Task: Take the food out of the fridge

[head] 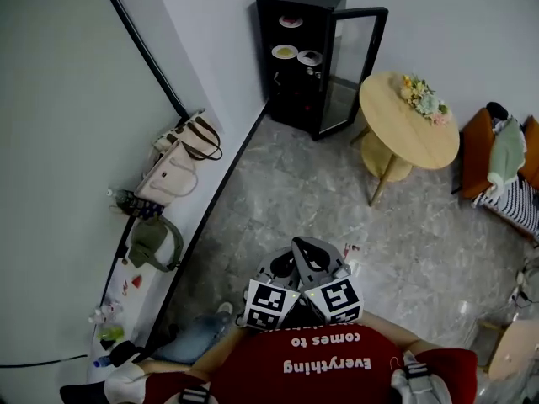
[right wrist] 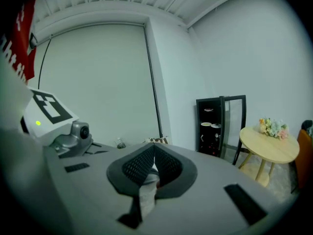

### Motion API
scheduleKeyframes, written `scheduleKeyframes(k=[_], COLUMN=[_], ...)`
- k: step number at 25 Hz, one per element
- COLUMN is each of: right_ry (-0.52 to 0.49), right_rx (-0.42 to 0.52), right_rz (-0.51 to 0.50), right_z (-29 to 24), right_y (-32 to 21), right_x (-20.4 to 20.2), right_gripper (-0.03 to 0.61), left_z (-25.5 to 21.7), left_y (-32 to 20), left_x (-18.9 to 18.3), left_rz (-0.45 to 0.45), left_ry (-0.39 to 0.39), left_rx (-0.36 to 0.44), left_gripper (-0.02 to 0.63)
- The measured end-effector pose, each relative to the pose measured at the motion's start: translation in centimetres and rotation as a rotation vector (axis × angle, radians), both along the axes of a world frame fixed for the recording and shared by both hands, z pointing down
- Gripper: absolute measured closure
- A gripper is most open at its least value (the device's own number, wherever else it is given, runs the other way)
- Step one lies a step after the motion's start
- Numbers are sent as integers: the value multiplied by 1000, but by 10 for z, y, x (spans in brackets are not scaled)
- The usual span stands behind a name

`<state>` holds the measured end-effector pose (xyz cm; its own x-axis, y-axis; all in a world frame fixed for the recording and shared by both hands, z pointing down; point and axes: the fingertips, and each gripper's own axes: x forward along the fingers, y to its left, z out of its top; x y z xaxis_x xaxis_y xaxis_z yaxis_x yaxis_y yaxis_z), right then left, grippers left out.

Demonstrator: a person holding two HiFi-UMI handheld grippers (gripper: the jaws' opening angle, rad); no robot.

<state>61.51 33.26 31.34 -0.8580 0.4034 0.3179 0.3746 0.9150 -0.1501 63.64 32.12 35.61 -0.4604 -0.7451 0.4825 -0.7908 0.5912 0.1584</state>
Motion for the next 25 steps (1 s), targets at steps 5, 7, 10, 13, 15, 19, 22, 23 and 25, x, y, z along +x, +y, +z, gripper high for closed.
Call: scheduleKeyframes(k=[5,7,10,13,15,19,22,23,25], right_ry=[-41,-75,-75,-44,-4,28,-3,-15,-38], right_rx=[22,16,3,-8,4,22,39,39,36], right_rz=[32,57,96,126,128,127,124,119,106], right_z=[-16,-21,-17,-10,2,19,22,21,18], right_y=[-2,-4,-4,-10,-16,-27,-31,-31,-32], right_x=[-94,-123,-152,-176,-186,-228,-283,-304,-347], right_gripper=[568,568,568,568,568,568,568,568,568], left_z=[-25,-34,-33,-32,-26,-12,-2,1,2], left_y=[11,16,25,25,20,5,-2,-3,-7], left_x=[-97,-131,-177,-216,-229,-258,-297,-314,-351], left_rz=[16,30,23,8,13,48,74,77,81], left_ry=[-41,-79,-106,-92,-64,-43,-48,-48,-57], left_rx=[27,36,32,36,42,29,17,14,7], left_gripper=[615,615,615,615,615,615,615,615,615])
